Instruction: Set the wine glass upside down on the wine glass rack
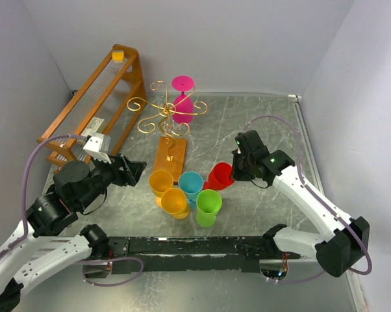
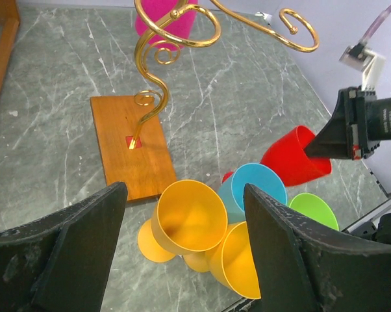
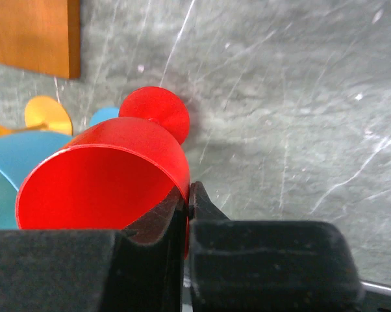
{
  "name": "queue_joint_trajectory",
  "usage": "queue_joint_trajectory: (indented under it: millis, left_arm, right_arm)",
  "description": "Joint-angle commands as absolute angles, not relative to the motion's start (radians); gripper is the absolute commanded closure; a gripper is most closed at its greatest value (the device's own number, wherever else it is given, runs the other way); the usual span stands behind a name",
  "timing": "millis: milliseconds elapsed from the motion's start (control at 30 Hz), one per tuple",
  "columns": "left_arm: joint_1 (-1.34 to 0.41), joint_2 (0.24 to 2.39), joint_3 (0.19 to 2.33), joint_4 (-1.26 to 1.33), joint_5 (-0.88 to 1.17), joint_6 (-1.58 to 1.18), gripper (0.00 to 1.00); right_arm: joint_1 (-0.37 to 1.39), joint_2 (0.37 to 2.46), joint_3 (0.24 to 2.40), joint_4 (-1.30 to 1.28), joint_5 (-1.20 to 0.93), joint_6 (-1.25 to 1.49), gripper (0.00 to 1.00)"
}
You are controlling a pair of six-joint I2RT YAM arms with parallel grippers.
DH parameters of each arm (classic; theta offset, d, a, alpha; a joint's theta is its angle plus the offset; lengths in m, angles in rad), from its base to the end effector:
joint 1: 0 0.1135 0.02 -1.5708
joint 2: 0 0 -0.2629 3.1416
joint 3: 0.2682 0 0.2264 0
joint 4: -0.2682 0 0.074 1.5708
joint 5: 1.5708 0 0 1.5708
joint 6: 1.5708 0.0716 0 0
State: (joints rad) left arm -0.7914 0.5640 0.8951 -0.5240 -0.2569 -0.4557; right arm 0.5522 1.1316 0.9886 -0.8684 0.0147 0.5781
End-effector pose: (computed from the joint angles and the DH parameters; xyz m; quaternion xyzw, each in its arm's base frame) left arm 0.1010 -0.0764 0.3543 0.0476 0.7684 -0.2879 0.5696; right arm 0.1794 0.1093 0.2563 0.0145 0.9610 0.1419 0.2369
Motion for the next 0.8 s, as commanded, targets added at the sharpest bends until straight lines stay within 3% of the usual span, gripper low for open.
queue_joint_trajectory:
  millis: [0, 333, 767]
  left_arm:
    - [-0.795, 0.553, 0.944, -0.521, -0.238, -0.411, 0.17]
    - [-0.796, 0.570, 1.033, -0.557, -0.209, -0.410, 0.17]
    - [-0.796, 0.659, 1.098, -0.360, 0.087, -0.492, 0.10]
  right_arm:
    - [0.560, 1.131, 1.081, -0.902, 0.170, 0.598, 1.00]
    - [0.560, 1.084, 1.212, -0.850, 0.368, 0.658, 1.00]
    - [0.560, 0.799, 1.197, -0.492, 0.430, 0.631, 1.00]
